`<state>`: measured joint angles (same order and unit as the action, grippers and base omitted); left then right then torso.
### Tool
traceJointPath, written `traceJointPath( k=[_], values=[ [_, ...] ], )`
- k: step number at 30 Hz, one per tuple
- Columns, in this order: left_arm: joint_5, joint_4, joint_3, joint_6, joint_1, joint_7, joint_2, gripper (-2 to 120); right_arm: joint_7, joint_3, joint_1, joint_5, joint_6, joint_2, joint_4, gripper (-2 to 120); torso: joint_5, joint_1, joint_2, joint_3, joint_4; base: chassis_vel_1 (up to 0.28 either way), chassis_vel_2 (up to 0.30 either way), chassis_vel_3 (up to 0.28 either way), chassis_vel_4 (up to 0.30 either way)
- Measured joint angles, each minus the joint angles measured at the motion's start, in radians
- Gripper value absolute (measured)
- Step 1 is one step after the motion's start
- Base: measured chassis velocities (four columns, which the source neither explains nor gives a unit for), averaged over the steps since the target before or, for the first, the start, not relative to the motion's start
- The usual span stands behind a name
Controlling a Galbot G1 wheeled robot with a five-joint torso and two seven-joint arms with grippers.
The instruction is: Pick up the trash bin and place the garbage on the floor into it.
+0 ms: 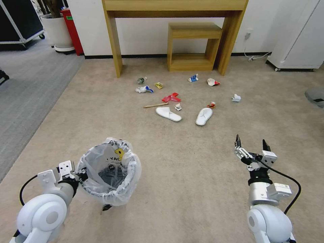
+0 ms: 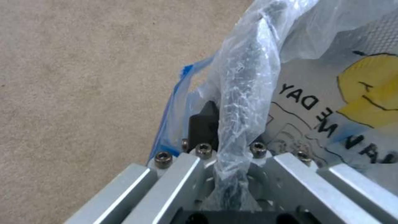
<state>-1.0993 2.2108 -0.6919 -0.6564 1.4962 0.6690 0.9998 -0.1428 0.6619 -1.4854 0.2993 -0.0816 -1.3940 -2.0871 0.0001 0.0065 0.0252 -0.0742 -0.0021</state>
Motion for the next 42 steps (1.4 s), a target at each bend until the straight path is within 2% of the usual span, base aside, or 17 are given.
traceJointPath(
  k=[20, 30, 42],
  values=[
    [0.001, -0.042, 0.01, 0.0, -0.027, -0.003, 0.001, 0, -0.009, 0.014, 0.007, -0.006, 0.01, -0.012, -0.019, 100, 0.0, 0.0, 0.0, 0.0, 0.0, 0.0, 0.0, 0.0, 0.0],
    [0.008, -0.048, 0.018, 0.002, -0.034, -0.004, 0.004, 0, 0.008, 0.023, 0.006, -0.013, 0.018, -0.01, -0.022, 93, 0.0, 0.0, 0.0, 0.0, 0.0, 0.0, 0.0, 0.0, 0.0],
    [0.012, -0.053, 0.02, 0.004, -0.035, -0.003, 0.008, 0, 0.01, 0.027, 0.002, -0.03, 0.033, -0.009, -0.03, 99, 0.0003, 0.0, 0.0, 0.0, -0.0001, -0.097, 0.1, 0.095, -0.109]
  ],
)
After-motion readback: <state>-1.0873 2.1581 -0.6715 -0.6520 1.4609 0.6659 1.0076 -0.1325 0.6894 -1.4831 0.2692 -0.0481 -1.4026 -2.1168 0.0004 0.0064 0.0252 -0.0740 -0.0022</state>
